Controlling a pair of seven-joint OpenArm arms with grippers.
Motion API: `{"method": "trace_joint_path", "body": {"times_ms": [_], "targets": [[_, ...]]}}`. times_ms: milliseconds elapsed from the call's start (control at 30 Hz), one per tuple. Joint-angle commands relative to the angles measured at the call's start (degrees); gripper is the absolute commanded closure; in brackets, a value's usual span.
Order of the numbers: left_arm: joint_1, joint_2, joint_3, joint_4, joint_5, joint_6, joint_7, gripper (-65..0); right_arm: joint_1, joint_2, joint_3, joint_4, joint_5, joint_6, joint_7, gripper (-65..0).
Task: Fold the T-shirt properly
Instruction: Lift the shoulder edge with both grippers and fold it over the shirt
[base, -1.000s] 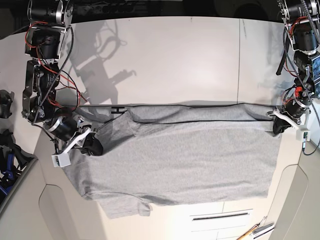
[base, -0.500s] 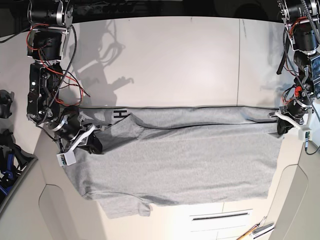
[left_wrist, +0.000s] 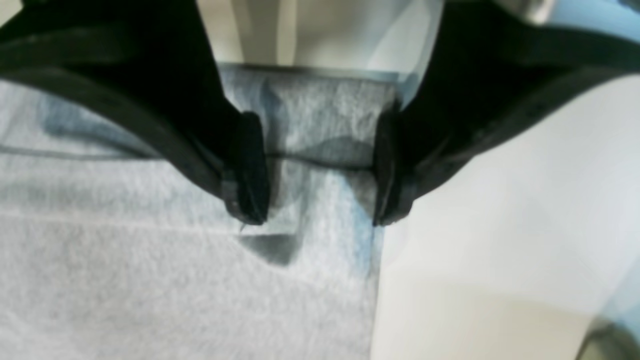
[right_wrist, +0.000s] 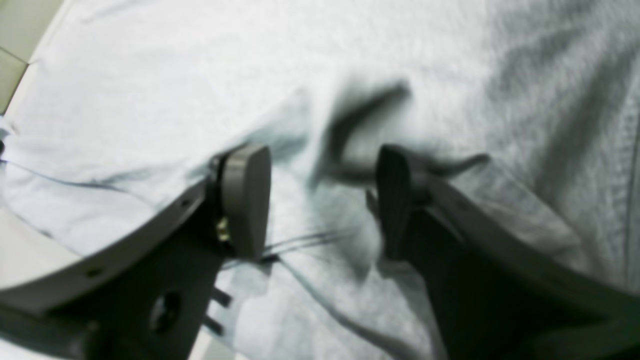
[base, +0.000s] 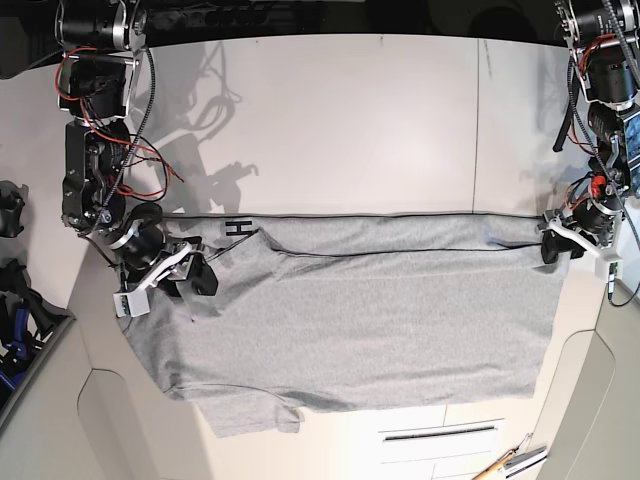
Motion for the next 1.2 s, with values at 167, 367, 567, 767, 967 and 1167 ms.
{"method": "trace_joint_path", "body": {"times_ms": [167, 367, 567, 767, 967, 1167], "targets": [[-1.18, -1.29, -6.08, 2.12, -2.45, 0.59, 4.70, -35.9, 1.55, 0.50, 7.63, 7.63, 2.91, 0.17, -6.16, -33.6], [-0.24, -1.25, -11.78, 2.12, -9.22, -1.77, 10.27, -37.9, 0.48, 1.70, 17.07, 8.59, 4.02, -0.28, -8.87, -33.6], [2.21, -0.98, -12.17, 2.10, -9.68, -1.79, 10.19, -46.9, -5.49, 4.81, 20.00, 8.13, 7.34, -1.31, -8.13, -33.9], [2.29, 0.50, -12.15, 2.10, -9.68, -1.81, 8.72, -46.9, -10.16, 4.31, 19.71, 7.52, 10.16, -1.27, -6.82, -44.6], [2.27, 3.98, -12.11, 2.10, -9.16, -1.99, 8.66, -46.9, -10.67, 4.31, 17.84, 4.37, 12.15, -1.27, -4.83, -44.5], [2.25, 5.40, -12.04, 2.10, -6.69, -2.01, 7.52, -46.8, -10.29, 2.82, 14.62, 4.26, 12.68, -1.27, -4.68, -44.5]]}}
